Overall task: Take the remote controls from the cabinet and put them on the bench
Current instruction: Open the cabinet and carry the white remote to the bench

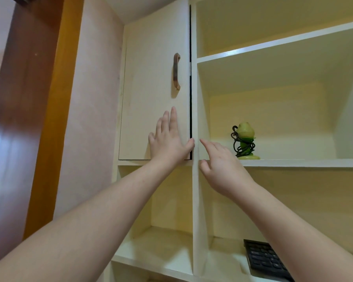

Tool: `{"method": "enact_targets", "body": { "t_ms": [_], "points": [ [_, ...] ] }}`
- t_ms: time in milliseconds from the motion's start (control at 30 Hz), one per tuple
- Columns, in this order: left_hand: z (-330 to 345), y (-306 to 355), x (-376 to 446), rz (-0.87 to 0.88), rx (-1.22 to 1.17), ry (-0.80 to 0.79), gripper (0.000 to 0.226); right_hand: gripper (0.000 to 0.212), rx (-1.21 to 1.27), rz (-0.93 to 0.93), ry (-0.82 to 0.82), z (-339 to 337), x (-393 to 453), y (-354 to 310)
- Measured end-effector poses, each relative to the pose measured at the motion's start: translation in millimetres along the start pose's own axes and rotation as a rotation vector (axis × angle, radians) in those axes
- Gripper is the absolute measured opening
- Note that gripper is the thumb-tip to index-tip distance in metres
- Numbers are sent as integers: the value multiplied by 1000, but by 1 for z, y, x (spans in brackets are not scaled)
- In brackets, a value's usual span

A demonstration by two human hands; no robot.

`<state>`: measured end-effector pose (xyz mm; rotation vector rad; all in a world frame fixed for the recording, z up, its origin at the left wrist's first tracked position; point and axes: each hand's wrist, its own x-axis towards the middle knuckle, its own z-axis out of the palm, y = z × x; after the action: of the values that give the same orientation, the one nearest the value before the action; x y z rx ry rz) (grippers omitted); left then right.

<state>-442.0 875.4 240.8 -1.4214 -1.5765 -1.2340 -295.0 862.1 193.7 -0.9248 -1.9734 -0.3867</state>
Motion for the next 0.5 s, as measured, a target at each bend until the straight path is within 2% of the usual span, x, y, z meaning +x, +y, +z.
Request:
{"method": "enact_targets", "body": {
  "t_ms": [167,267,400,500],
  "points": [
    [-18,2,-1,70,-15,-19,99,58,269,50,-23,10,11,-19],
    [-30,4,0,34,-104,-37,99,62,448,109,-14,17,17,-33],
    [-42,-1,0,33,-159,-43,98,60,846,239,-68,25,18,-52],
    [-53,-5,-3,61,-170,-40,96,59,1044,301,-72,29,15,-66]
  ]
}}
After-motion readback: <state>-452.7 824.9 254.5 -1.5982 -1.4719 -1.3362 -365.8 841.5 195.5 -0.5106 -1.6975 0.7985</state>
